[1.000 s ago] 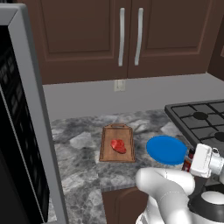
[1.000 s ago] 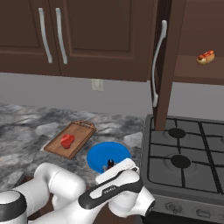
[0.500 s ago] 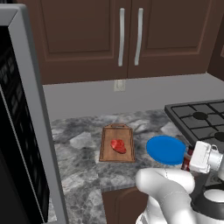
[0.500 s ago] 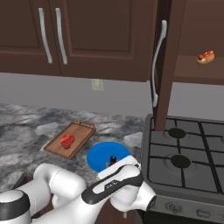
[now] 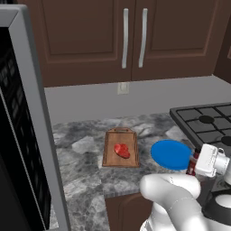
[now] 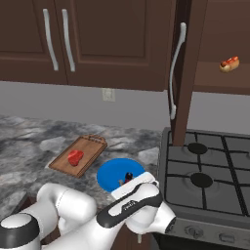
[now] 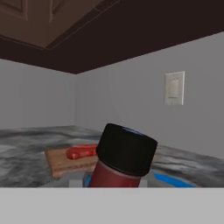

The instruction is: Pick the steak from the plate and place it on the cutting board. Then pick the condiment bottle from the cabinet and place it next to the cutting board.

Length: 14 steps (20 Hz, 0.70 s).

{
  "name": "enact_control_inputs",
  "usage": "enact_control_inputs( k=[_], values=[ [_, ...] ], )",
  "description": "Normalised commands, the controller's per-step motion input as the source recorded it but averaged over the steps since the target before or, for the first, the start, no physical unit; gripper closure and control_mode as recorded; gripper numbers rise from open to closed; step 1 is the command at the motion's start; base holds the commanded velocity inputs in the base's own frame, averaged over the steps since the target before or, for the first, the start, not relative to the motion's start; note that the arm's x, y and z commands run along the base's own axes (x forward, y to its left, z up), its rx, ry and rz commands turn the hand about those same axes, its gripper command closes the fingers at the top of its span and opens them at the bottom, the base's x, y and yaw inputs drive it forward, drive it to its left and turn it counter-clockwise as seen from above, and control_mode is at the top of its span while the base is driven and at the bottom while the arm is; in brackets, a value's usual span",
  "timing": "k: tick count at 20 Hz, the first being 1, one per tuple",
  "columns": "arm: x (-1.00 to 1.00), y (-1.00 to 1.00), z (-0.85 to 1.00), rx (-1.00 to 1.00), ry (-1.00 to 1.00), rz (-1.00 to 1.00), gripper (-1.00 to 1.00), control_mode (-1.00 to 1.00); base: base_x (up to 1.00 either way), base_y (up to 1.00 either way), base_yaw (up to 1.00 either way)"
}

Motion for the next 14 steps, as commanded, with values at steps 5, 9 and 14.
enact_control_inputs(
  k=[5,9,14],
  values=[
    [0.0,0.0,-0.05,-0.02,-0.19,0.0,1.0,-1.0,0.0,0.0,0.0],
    [0.0,0.0,-0.12,-0.06,-0.14,0.0,1.0,-1.0,0.0,0.0,0.0],
    [0.01,0.03,-0.22,-0.07,-0.05,0.0,1.0,-1.0,0.0,0.0,0.0]
  ],
)
